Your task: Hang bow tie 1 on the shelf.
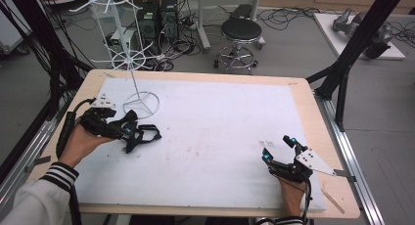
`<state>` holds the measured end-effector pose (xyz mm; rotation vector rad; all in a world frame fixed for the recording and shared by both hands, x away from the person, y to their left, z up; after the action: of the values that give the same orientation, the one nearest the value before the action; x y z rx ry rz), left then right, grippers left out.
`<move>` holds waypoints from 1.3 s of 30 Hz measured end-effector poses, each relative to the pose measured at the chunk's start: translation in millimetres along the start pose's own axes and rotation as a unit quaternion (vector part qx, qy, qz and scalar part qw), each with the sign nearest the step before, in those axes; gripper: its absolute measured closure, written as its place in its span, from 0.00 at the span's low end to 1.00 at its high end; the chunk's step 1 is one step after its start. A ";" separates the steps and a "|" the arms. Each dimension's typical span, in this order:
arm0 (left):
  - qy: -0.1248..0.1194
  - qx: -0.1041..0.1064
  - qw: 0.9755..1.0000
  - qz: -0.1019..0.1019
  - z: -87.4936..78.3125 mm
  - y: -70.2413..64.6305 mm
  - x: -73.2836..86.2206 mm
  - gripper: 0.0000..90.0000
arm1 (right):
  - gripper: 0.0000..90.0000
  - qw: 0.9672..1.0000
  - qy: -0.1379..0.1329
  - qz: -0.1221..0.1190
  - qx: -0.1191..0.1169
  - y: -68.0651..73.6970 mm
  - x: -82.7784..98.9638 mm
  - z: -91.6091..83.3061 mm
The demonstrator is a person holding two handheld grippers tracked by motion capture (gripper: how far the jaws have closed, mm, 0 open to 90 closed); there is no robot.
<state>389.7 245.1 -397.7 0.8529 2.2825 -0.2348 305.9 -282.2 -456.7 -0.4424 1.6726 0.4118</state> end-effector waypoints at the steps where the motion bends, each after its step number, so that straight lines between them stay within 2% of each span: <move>1: 0.004 0.002 1.000 -0.001 0.8 0.2 0.1 0.14 | 0.12 1.000 0.000 0.000 0.000 0.2 -0.1 0.0; 8: 0.041 0.010 0.999 -0.008 10.1 -0.7 3.7 0.15 | 0.12 1.000 0.001 0.001 -0.001 0.2 0.0 0.1; 13: 0.059 0.013 0.998 -0.004 17.9 -3.5 3.2 0.15 | 0.12 1.000 0.000 -0.002 0.000 0.1 -0.1 0.3; 17: 0.068 0.015 0.998 -0.011 22.9 -3.9 3.5 0.16 | 0.12 1.000 0.000 -0.001 0.000 -0.1 -0.2 0.1; 25: 0.107 0.021 0.994 -0.022 31.6 -3.7 8.7 0.17 | 0.12 1.000 -0.002 -0.002 0.001 -0.6 -0.3 0.4; 29: 0.112 0.020 0.993 -0.022 34.9 -4.3 8.5 0.19 | 0.12 1.000 -0.002 -0.003 0.001 -0.8 -0.4 0.3; 39: 0.139 0.015 0.990 -0.034 41.6 -5.5 12.1 0.20 | 0.12 1.000 0.000 -0.002 0.001 -0.6 -0.2 0.1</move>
<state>401.9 231.2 -437.3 0.8702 2.5754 -0.1896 306.4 -282.7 -456.5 -0.4425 1.6713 0.4071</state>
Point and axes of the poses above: each handheld gripper's, and its own axes: z roughly forward along the jaws, x roughly out of its underside, y roughly to its left, the point moved 5 cm from there along z, roughly forward along the jaws, and after that the axes turned 4 degrees about y, right-handed, at the moved point
